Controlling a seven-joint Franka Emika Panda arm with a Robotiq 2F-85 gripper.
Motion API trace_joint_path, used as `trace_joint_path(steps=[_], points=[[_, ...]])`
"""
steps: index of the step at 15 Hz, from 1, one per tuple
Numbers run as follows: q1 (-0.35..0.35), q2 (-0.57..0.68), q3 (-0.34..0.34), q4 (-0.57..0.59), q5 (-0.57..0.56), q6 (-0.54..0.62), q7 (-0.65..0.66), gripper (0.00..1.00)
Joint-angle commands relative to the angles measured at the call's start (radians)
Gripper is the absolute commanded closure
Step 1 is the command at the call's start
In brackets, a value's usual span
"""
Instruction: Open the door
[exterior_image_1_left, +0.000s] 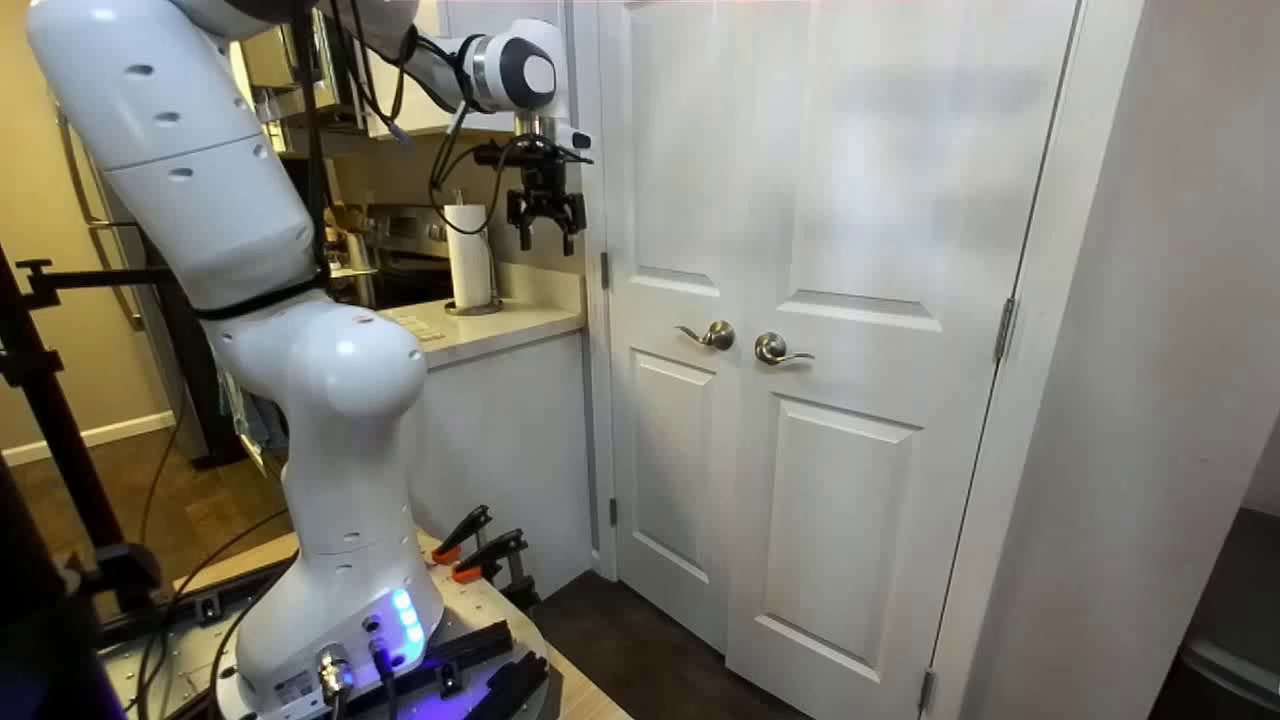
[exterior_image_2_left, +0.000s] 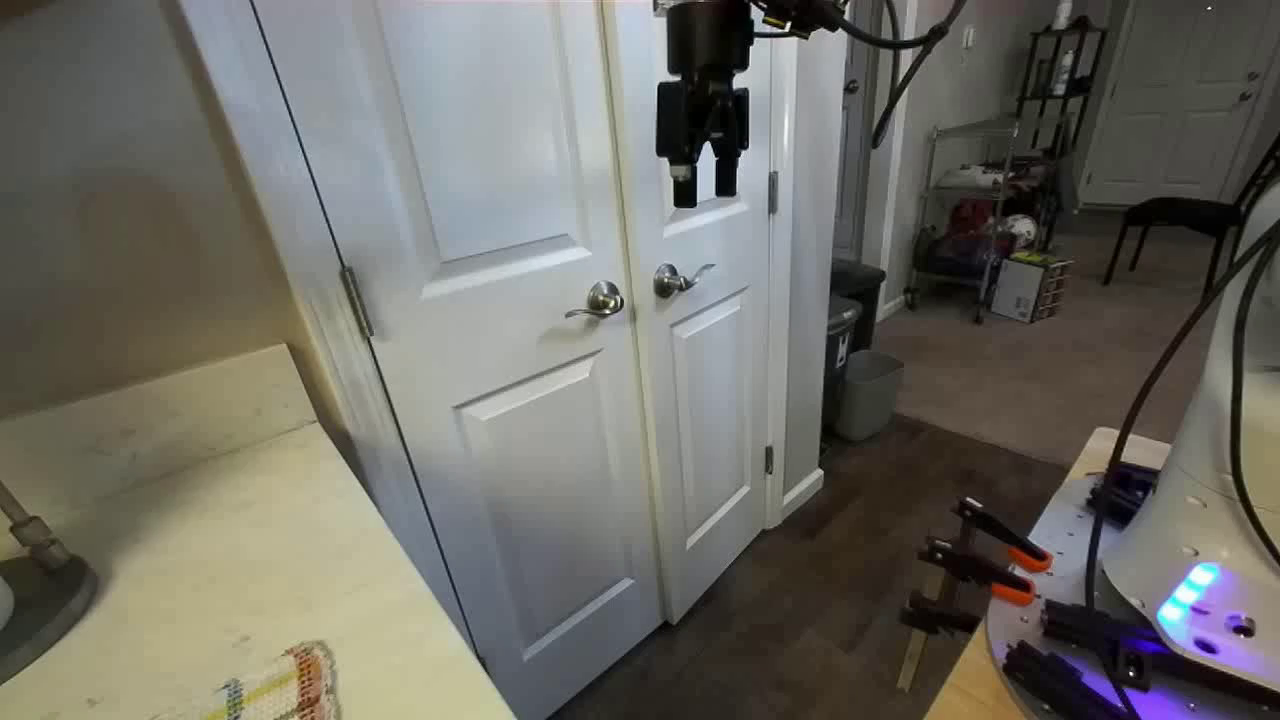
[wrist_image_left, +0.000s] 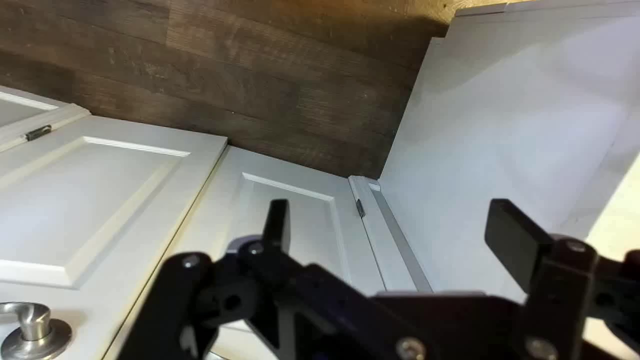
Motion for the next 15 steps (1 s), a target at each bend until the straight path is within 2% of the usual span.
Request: trace_joint_path(steps=[1,9,15], points=[[-0.001,0.001,0.001,0.002,0.0,-0.002,0.0,0.0],[-0.006,0.016,0.003,0.008,-0.013,0.009,0.008,0.0],[-0.027,0.166,0.002,0.067,-0.065,0.146,0.036,0.0]])
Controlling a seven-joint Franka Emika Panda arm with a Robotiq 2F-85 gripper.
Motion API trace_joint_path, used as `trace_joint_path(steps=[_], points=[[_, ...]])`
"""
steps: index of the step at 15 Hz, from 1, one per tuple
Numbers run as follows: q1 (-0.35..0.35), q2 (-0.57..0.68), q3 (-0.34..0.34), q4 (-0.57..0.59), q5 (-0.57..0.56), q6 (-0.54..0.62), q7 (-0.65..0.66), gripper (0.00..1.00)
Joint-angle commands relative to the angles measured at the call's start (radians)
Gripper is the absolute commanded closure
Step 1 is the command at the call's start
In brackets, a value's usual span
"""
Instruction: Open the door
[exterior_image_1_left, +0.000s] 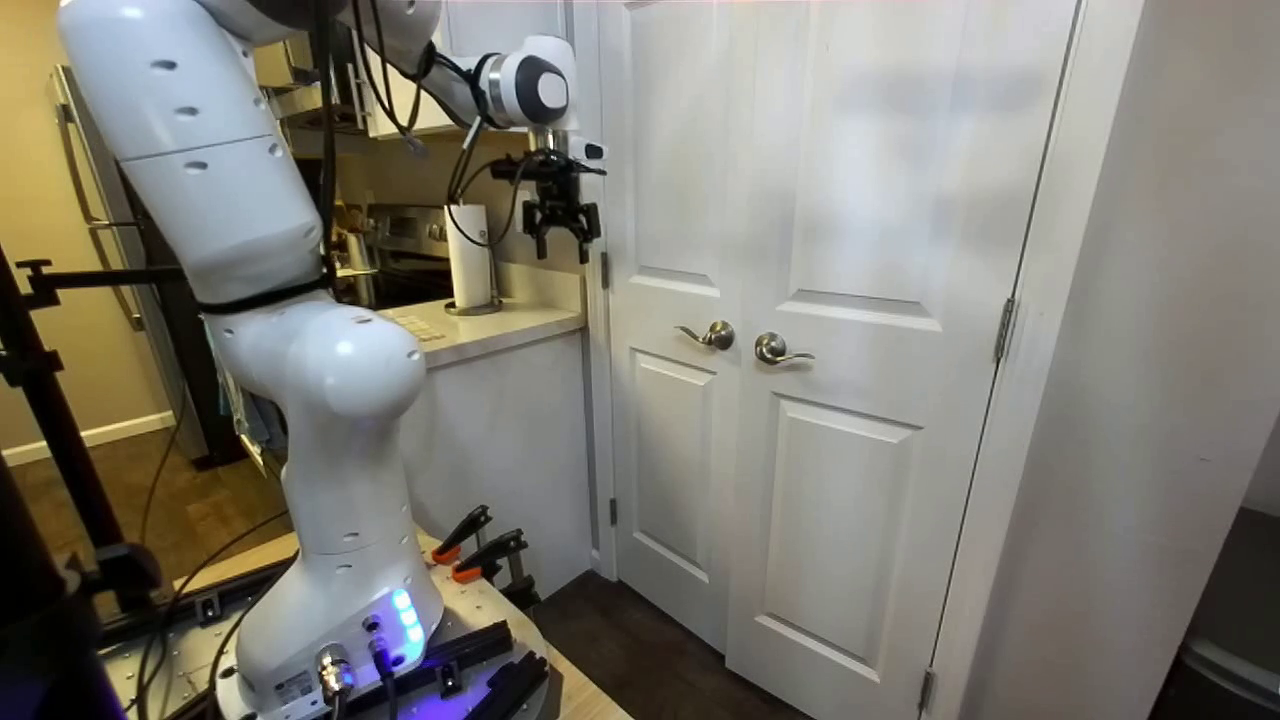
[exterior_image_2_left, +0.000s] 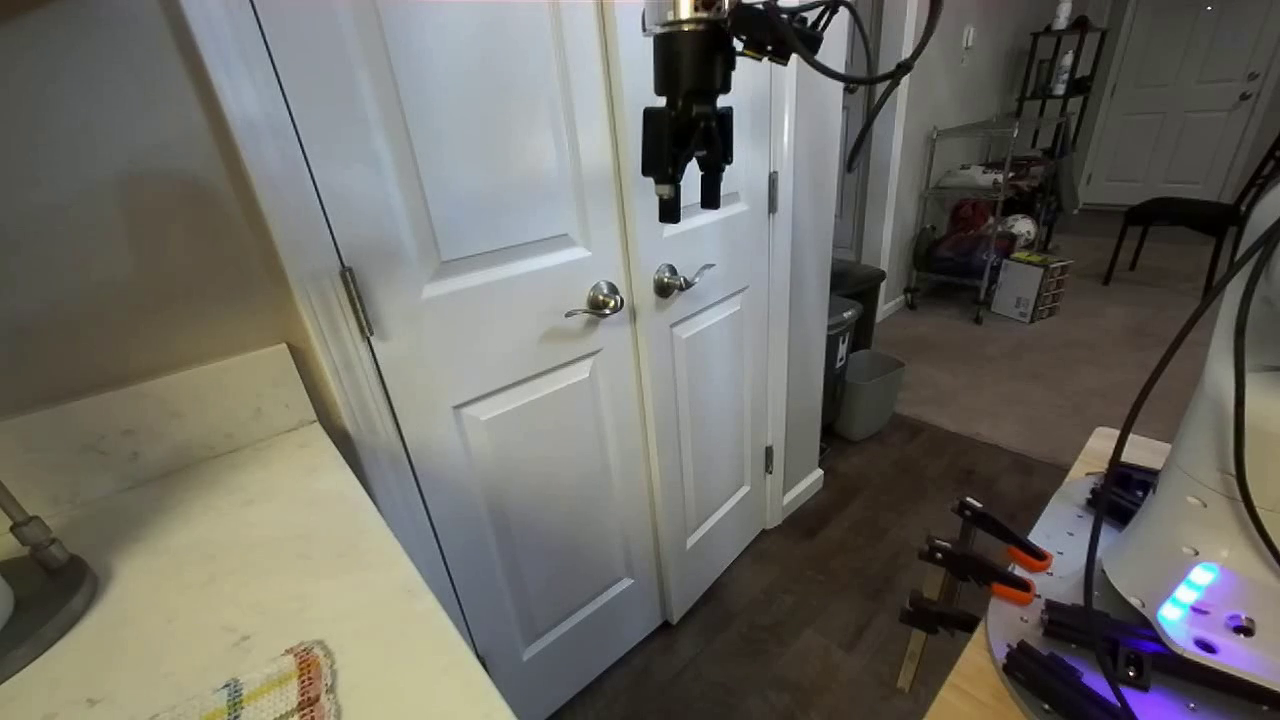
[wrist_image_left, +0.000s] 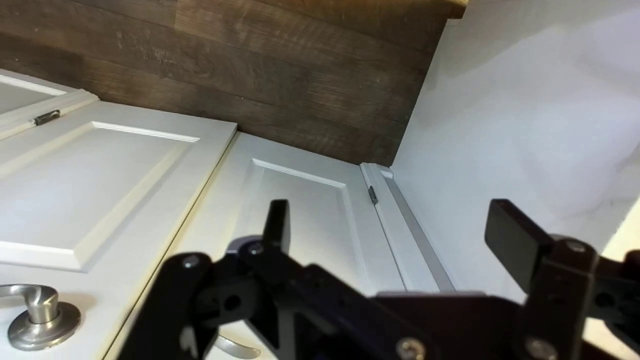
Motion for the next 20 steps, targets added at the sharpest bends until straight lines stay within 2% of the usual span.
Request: trace_joint_path(steps=[1,8,13,20], points=[[-0.015,0.133,0.003,0.073,-0.041,0.095,0.046,0.0],[-0.004,0.335,-0.012,0.183,-0.051,0.248,0.122,0.0],[0.008,0.459,-0.029,0.288,-0.077,0.291,0.154,0.0],[0.018,0.601,-0.073,0.417,-0.133,0.315,0.127,0.0]])
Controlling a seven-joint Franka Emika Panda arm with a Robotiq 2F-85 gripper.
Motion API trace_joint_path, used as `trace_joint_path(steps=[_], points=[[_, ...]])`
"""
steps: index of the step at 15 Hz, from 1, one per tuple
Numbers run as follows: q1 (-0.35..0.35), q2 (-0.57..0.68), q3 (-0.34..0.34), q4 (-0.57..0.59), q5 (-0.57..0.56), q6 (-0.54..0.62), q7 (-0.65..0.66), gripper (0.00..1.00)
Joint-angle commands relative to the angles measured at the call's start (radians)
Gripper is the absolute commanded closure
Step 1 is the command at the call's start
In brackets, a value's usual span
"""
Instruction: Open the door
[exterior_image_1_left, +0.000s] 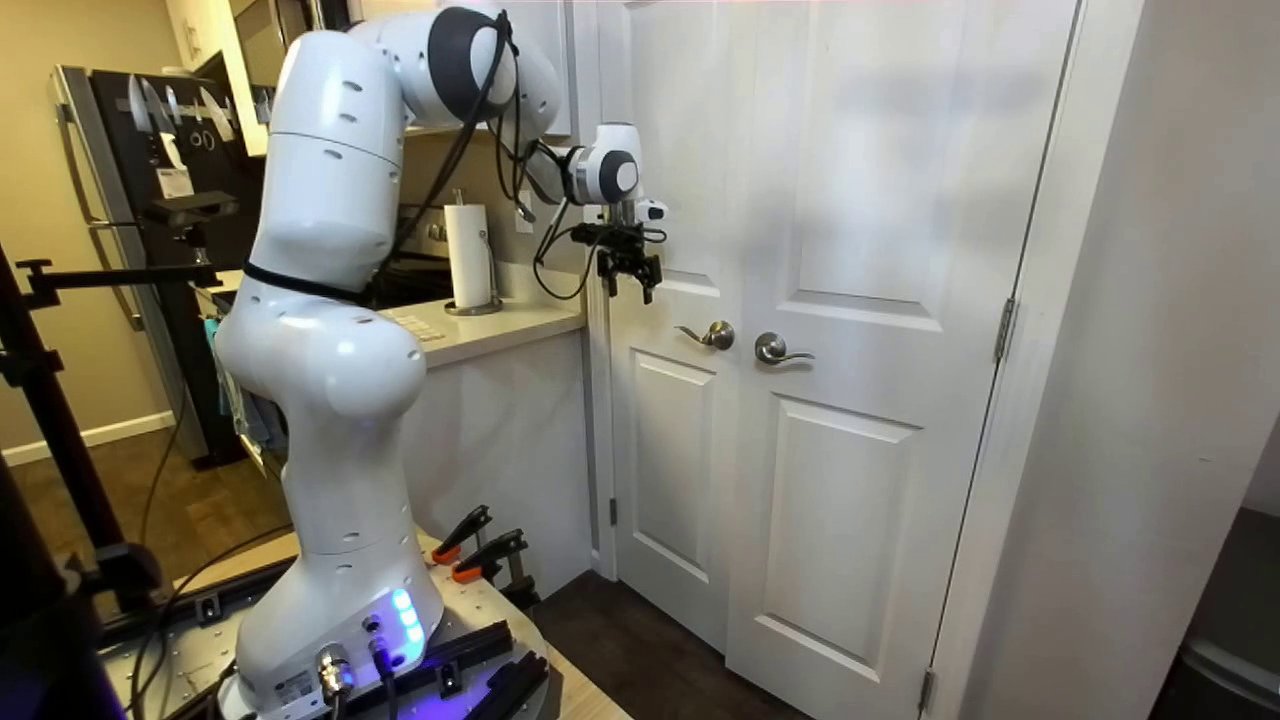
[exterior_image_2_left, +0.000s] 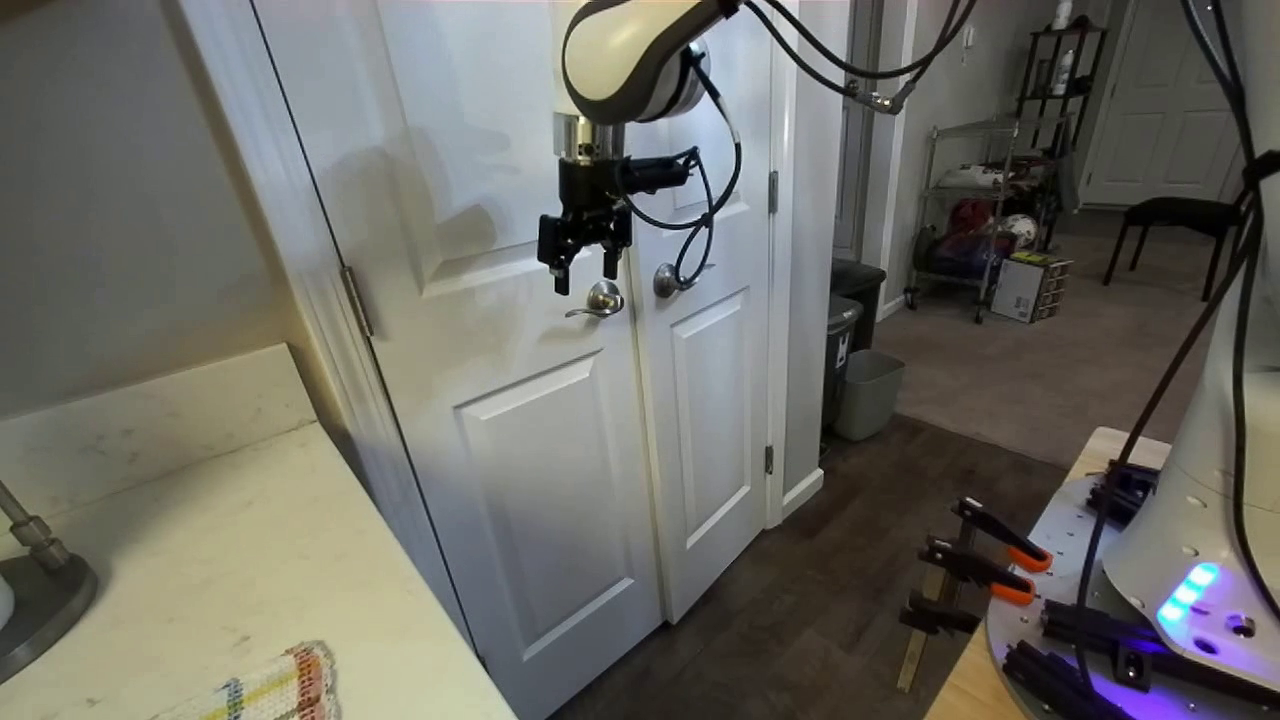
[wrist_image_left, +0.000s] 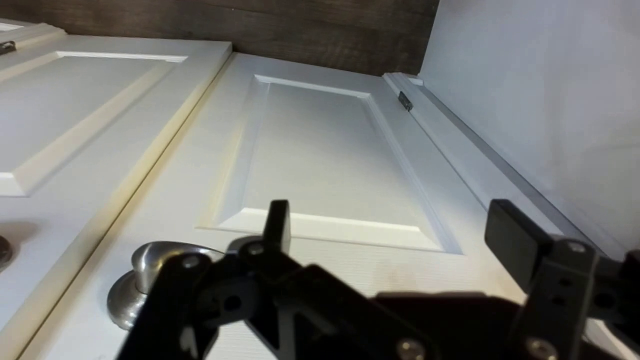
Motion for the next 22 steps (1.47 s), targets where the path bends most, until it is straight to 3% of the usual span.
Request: trace_joint_path(steps=[1,10,22], points=[[0.013,0.071,-0.031,0.06,-0.04,0.035,0.006,0.0],[0.011,0.221,-0.095,0.179,-0.06,0.062,0.01,0.0],[0.009,0.234,-0.097,0.196,-0.038,0.052,0.001,0.0]])
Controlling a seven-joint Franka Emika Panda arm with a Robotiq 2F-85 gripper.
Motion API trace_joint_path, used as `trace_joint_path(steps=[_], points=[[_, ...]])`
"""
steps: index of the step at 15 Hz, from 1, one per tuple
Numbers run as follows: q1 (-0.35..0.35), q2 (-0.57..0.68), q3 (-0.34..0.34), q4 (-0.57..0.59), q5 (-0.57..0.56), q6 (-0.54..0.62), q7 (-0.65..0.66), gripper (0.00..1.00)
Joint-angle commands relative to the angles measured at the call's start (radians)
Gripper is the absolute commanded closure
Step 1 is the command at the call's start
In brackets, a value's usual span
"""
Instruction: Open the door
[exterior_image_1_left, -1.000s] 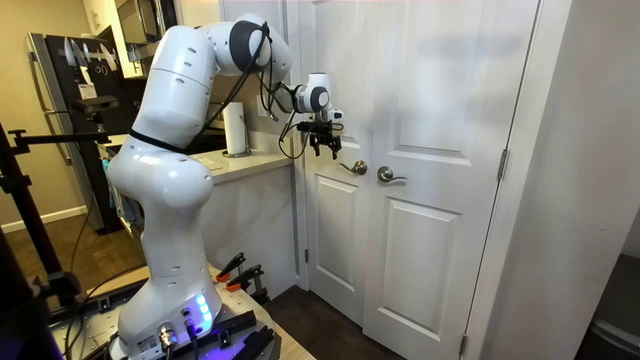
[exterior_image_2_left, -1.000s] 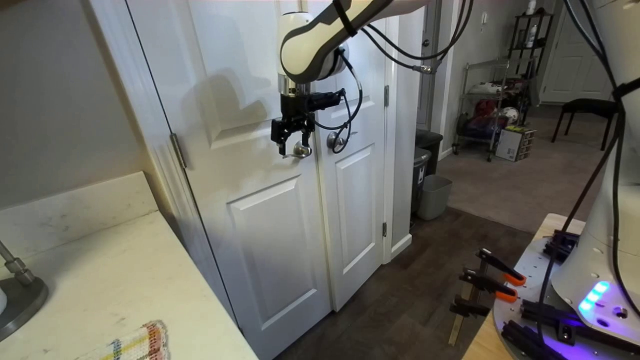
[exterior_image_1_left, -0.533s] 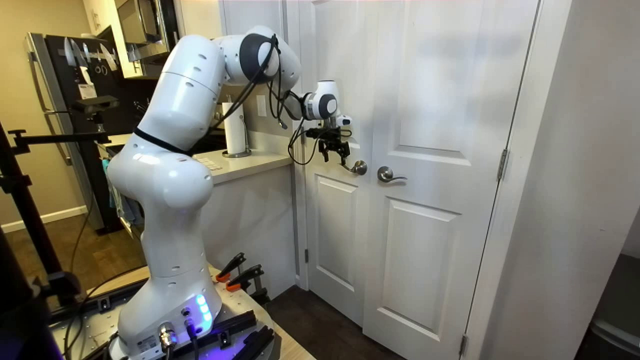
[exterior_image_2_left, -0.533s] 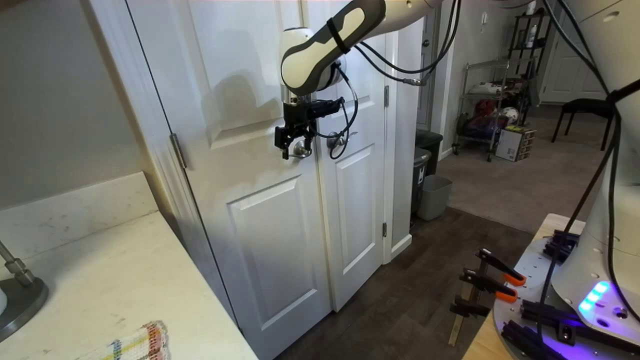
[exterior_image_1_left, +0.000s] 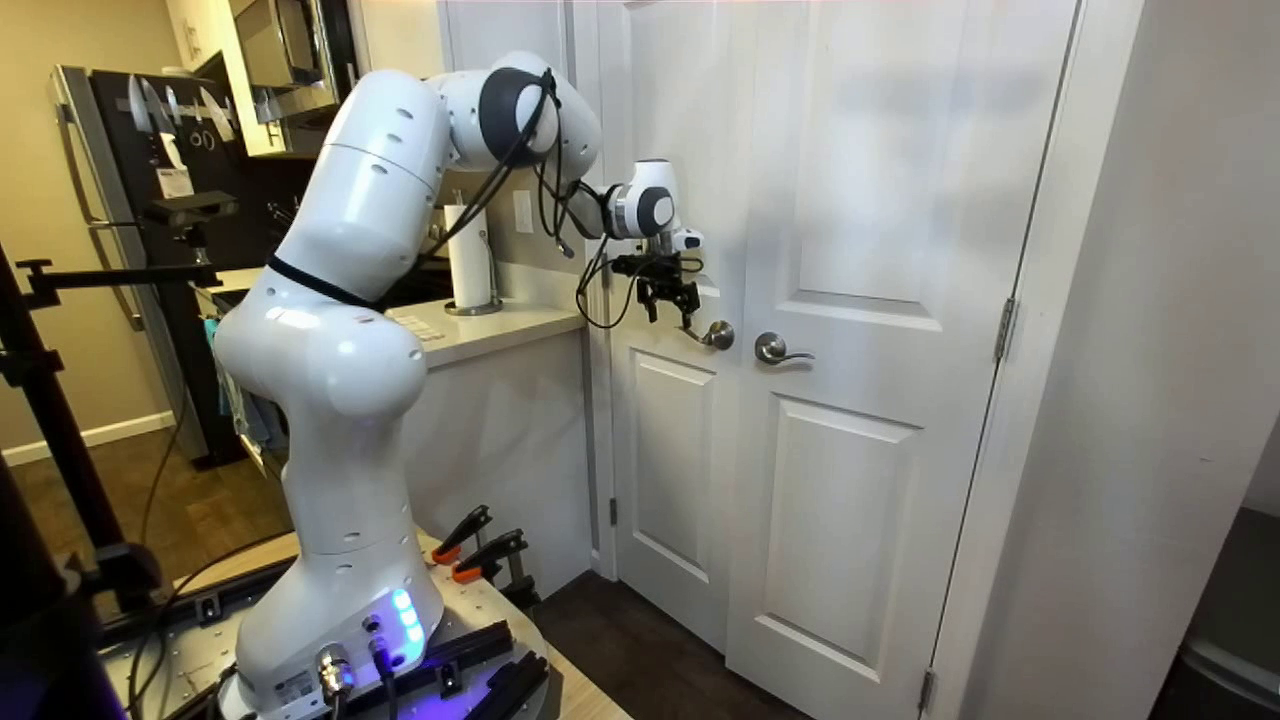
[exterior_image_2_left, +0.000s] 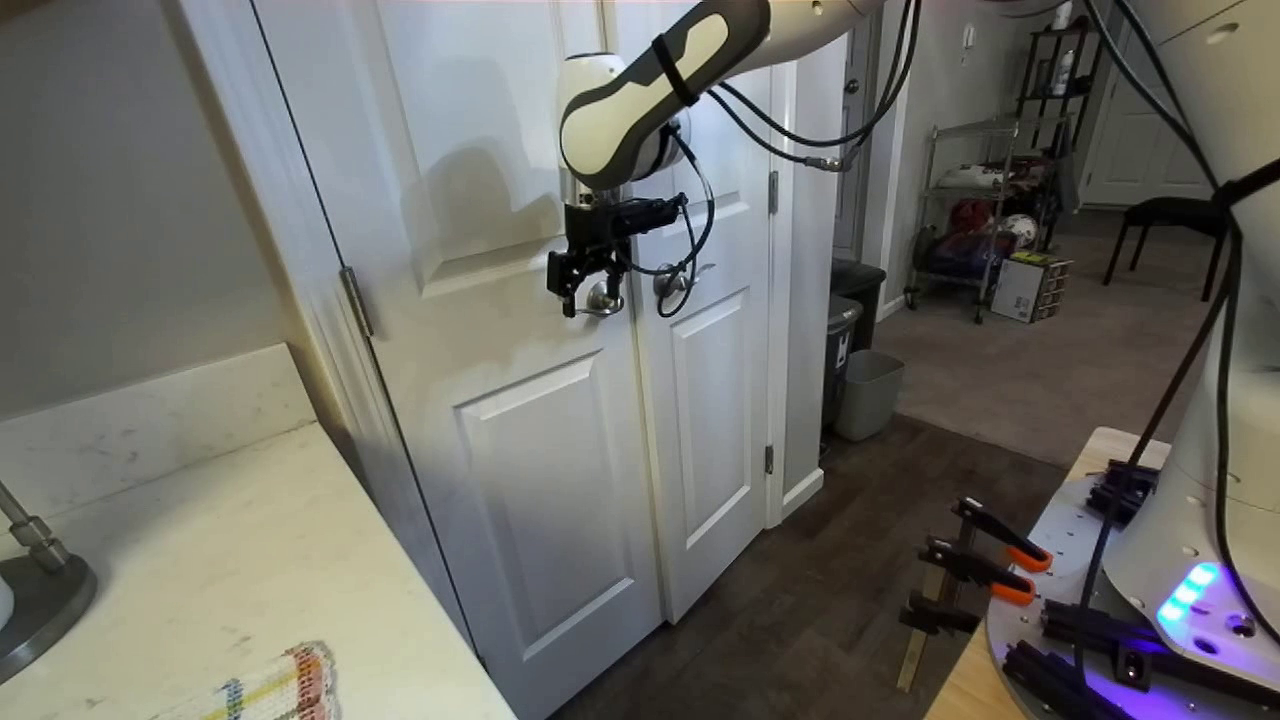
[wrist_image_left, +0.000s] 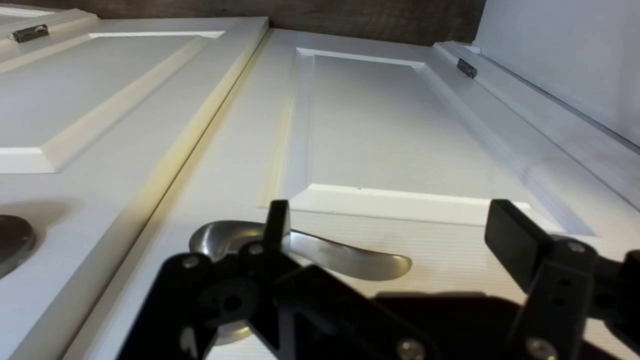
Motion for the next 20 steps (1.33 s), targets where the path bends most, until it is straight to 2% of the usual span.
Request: trace_joint_path(steps=[1,12,20], points=[[0.001,0.023,-0.004,0.029,-0.003,-0.002,0.003,0.0],[0.005,0.162,-0.019,0.211,-0.008,0.004,-0.003,0.0],[0.01,0.198,-0.016,0.229,0.003,0.002,0.009,0.0]])
